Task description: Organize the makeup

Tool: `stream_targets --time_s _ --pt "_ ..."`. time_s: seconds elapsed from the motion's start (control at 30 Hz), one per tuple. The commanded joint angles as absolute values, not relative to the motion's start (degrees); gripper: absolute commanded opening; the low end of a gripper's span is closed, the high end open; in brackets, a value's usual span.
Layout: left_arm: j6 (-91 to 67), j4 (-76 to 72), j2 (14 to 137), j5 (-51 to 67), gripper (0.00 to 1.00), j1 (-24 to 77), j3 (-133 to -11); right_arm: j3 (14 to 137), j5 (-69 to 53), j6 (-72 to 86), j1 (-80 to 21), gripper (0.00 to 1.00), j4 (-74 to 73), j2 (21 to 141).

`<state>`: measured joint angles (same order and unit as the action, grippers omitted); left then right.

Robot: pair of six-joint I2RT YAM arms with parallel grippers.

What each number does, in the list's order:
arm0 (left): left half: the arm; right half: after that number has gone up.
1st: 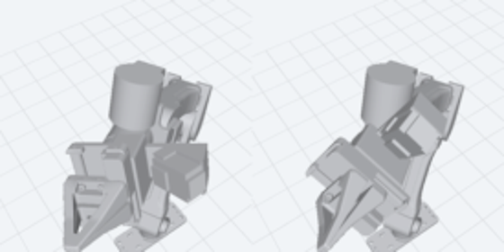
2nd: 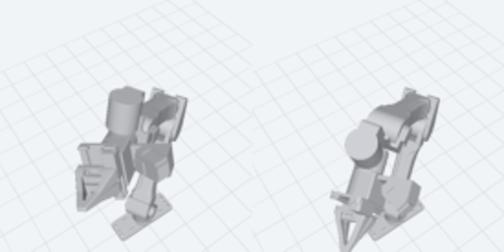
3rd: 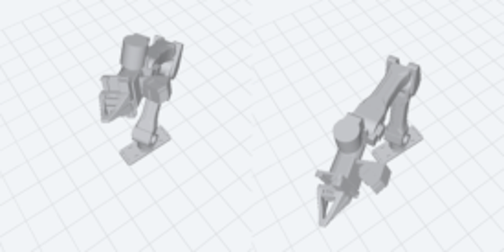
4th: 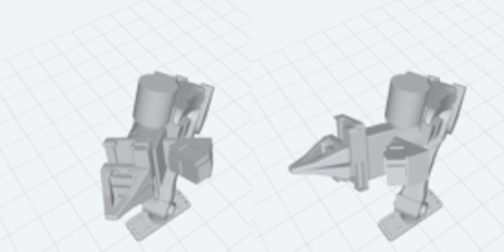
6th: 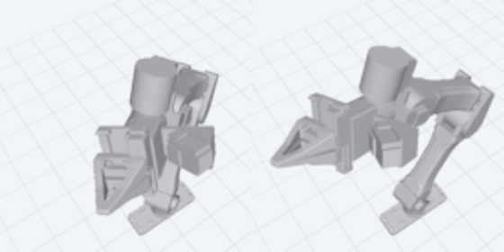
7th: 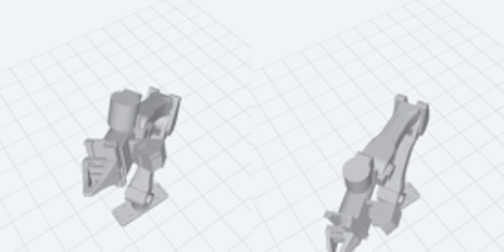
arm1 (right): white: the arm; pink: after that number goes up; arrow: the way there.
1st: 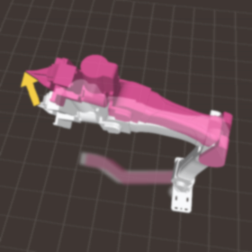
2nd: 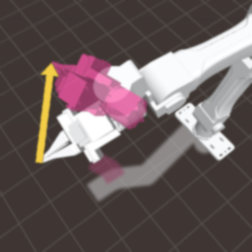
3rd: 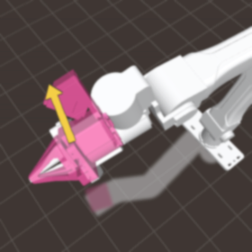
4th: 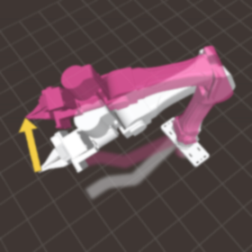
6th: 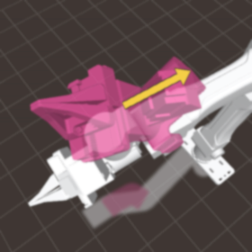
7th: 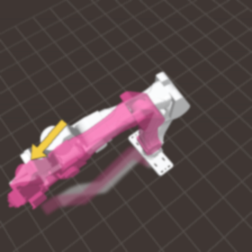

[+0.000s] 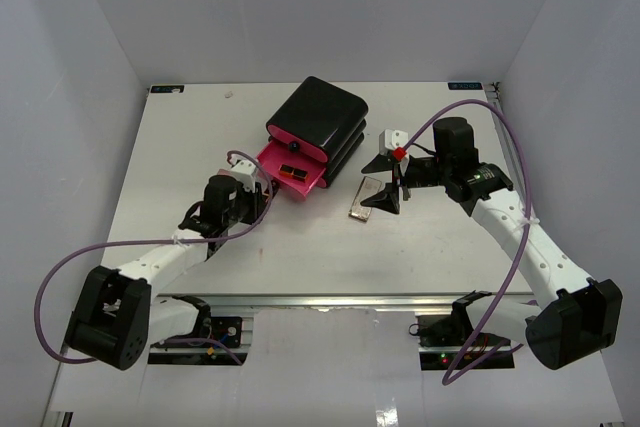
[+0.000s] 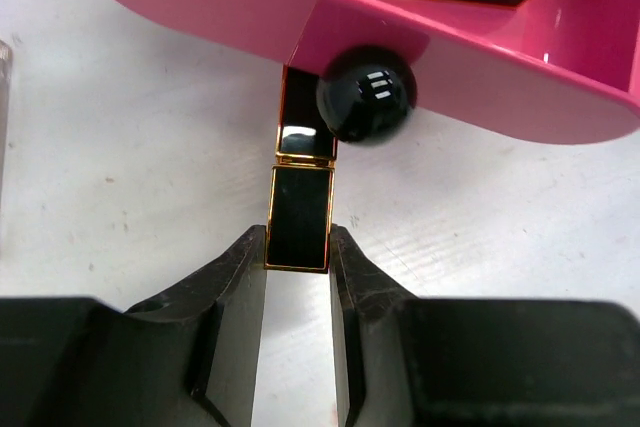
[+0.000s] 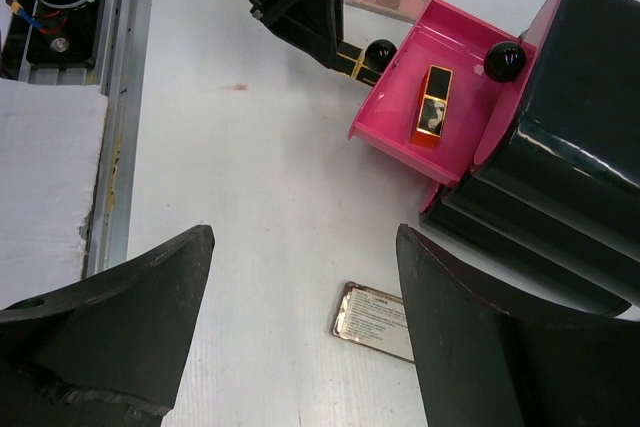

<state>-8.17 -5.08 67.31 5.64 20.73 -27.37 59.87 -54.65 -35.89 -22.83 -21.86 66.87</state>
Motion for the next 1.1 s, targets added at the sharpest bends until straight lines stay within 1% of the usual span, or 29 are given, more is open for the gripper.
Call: stream_targets --time_s 0.0,0.13,0.37,0.6,0.77,0.87,1.07 --pt "-13.2 0.2 66.6 3.8 0.00 21.6 -30.9 59.2 -56.6 -35.1 -22.5 0.80 -19.9 66.6" --pt "-14.7 3.2 68.6 3.4 0.00 21.6 -32.3 59.1 -56.8 -35.0 -22.4 0.80 -19.8 66.2" --pt "-14.7 5.0 71.1 7.2 0.00 22.0 -33.6 58.7 -56.9 -34.9 -22.1 0.80 -19.5 65.6" --pt "-15.3 7.0 71.9 12.5 0.00 25.0 -34.7 58.4 -56.9 -34.9 -22.0 0.80 -19.4 65.6" --pt "-16.4 8.7 70.5 16.3 0.00 29.5 -34.6 58.4 -56.7 -35.1 -21.8 0.80 -19.4 65.7" --pt "-17.4 8.8 67.4 17.8 0.00 32.5 -34.8 58.3 -56.6 -35.1 -21.8 0.80 -19.4 65.9" --pt "-18.1 8.7 60.6 18.0 0.00 33.4 -38.3 58.2 -56.0 -35.3 -21.4 0.80 -19.4 65.8"
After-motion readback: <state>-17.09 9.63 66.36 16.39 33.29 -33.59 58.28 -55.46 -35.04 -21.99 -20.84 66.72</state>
